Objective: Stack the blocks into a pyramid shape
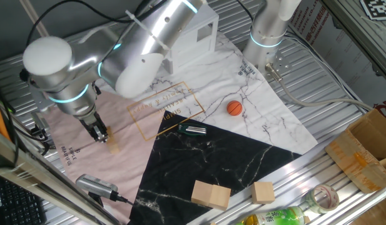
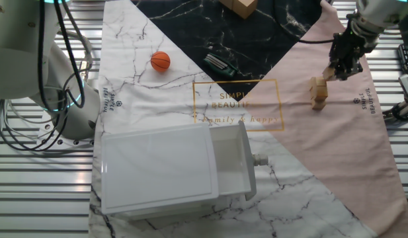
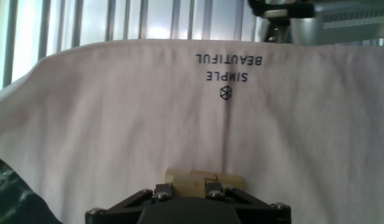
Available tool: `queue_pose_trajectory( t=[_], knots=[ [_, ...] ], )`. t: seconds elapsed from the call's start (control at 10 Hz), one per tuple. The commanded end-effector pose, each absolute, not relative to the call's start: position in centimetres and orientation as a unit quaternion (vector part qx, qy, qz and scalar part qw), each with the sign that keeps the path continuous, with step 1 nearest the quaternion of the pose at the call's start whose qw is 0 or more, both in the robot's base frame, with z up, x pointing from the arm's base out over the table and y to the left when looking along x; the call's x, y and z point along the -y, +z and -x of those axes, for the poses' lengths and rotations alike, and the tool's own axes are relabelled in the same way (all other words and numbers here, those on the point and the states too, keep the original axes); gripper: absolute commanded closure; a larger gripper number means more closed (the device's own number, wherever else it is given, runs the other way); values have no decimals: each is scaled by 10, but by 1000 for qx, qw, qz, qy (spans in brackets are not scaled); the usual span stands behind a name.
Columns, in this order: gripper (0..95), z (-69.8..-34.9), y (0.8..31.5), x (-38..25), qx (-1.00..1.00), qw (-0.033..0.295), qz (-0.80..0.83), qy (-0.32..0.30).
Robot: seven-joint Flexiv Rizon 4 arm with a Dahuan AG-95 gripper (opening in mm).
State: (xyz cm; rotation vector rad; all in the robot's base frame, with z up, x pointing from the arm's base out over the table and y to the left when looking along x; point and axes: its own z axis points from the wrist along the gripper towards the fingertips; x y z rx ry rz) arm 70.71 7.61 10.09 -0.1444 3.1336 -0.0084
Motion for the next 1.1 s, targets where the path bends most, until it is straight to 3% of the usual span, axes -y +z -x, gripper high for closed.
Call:
queue_pose_trajectory(
  t=[0.1, 1.1],
  knots=[
    [950, -706, 99, -75, -999, 2, 47, -1],
    [950, -700, 92, -63, -1000, -5, 25, 1]
  ],
)
